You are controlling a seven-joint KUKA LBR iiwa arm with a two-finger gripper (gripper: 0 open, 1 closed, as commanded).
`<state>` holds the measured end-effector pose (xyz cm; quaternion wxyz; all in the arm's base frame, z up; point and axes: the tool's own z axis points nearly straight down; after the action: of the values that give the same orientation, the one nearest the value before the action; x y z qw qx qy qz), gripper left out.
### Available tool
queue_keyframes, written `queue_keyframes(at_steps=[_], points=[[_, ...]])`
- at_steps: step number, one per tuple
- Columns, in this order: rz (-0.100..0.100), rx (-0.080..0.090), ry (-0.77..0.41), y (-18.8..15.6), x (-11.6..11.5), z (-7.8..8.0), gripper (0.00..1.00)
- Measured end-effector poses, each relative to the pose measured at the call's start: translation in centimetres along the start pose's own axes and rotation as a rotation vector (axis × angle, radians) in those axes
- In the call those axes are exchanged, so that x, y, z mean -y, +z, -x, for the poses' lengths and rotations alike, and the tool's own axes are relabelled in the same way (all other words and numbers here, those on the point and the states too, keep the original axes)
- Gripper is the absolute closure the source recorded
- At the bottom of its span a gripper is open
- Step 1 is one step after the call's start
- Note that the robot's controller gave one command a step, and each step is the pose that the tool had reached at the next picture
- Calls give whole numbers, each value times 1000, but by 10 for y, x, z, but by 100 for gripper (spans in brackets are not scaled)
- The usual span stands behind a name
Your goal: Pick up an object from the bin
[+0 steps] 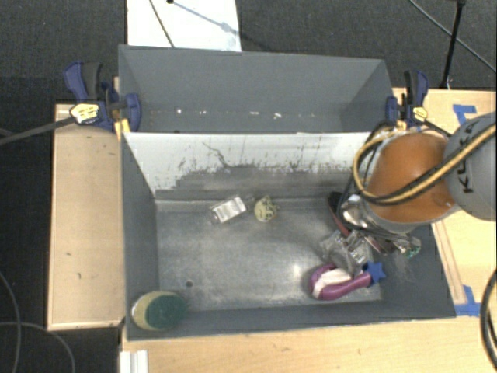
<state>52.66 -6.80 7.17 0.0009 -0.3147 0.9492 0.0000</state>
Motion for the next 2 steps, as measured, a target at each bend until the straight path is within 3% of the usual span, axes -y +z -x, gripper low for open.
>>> queue_keyframes(at_steps=[1,2], points=[[-6,2,-92,-2,-37,42,100],[-3,4,-91,0,-39,42,0]])
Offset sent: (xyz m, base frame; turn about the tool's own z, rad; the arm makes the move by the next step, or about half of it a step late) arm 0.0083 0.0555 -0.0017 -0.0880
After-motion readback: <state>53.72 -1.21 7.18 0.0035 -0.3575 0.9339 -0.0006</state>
